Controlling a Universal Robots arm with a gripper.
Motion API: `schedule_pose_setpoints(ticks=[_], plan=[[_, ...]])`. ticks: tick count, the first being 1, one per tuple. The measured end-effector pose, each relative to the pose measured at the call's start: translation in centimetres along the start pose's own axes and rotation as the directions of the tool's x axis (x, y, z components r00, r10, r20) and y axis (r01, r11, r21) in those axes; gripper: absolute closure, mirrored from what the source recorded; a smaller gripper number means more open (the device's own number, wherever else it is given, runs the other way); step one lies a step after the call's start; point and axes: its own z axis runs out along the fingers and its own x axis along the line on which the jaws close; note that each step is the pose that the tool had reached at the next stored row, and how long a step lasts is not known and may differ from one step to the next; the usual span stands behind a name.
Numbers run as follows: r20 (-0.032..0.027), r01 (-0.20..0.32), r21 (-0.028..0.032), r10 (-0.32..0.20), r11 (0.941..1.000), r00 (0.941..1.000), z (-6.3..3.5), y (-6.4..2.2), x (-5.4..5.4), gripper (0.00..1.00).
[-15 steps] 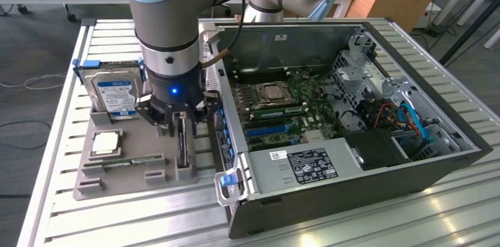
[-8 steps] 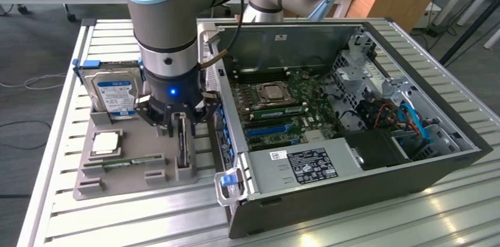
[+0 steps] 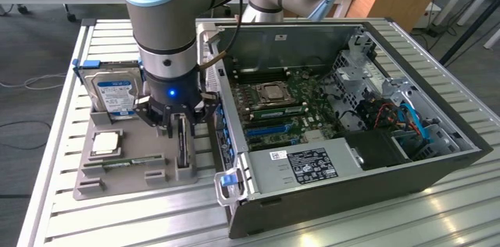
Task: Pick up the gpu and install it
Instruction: 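Pick up the gpu and move the gpu toward the slot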
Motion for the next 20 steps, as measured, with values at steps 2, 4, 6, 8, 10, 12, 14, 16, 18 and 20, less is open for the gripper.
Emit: schedule_pose_setpoints(ticks=[2, 4, 6, 8, 10, 12, 14, 16, 18, 20], plan=[[-0.0003, 0.000, 0.0004, 0.000, 1.0000, 1.0000, 0.02, 0.01, 0.01, 0.53], [-0.0003, 0.000, 0.0003, 0.000, 1.0000, 1.0000, 0.03, 0.01, 0.02, 0.53], [-0.0002, 0.000, 0.0001, 0.000, 1.0000, 1.0000, 0.04, 0.01, 0.01, 0.53], [-0.0002, 0.000, 0.0002, 0.000, 1.0000, 1.0000, 0.04, 0.01, 0.01, 0.53], [-0.0002, 0.000, 0.0002, 0.000, 1.0000, 1.0000, 0.05, 0.01, 0.01, 0.53], [-0.0002, 0.000, 0.0001, 0.000, 1.0000, 1.0000, 0.05, 0.01, 0.01, 0.53], [-0.0002, 0.000, 0.0001, 0.000, 1.0000, 1.0000, 0.05, 0.01, 0.01, 0.53], [-0.0002, 0.000, 0.0002, 0.000, 1.0000, 1.0000, 0.05, 0.01, 0.01, 0.54], [-0.0001, 0.000, 0.0001, 0.000, 1.0000, 1.0000, 0.06, 0.01, 0.01, 0.61], [-0.0002, 0.000, 0.0001, 0.000, 1.0000, 1.0000, 0.06, 0.01, 0.01, 0.61]])
